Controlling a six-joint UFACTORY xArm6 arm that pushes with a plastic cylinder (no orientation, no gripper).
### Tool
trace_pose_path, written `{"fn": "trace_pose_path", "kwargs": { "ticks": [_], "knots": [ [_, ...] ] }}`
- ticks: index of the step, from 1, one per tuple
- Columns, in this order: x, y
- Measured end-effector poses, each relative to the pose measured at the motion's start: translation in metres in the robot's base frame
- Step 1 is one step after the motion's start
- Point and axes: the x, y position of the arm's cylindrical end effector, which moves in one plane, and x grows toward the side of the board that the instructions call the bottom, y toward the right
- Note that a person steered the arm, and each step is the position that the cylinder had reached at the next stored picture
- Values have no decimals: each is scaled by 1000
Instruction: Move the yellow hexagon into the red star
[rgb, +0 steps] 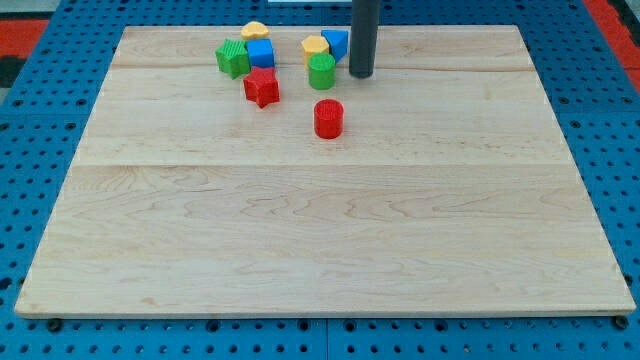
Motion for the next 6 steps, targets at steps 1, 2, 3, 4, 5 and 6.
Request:
{"fn": "trace_pose_path", "kwargs": {
  "ticks": [1,2,3,4,5,6],
  "knots": [
    [-34,-34],
    [-35,-66],
    [-20,-86],
    [-6,-93],
    [13,-92],
    [28,-122]
  ]
}}
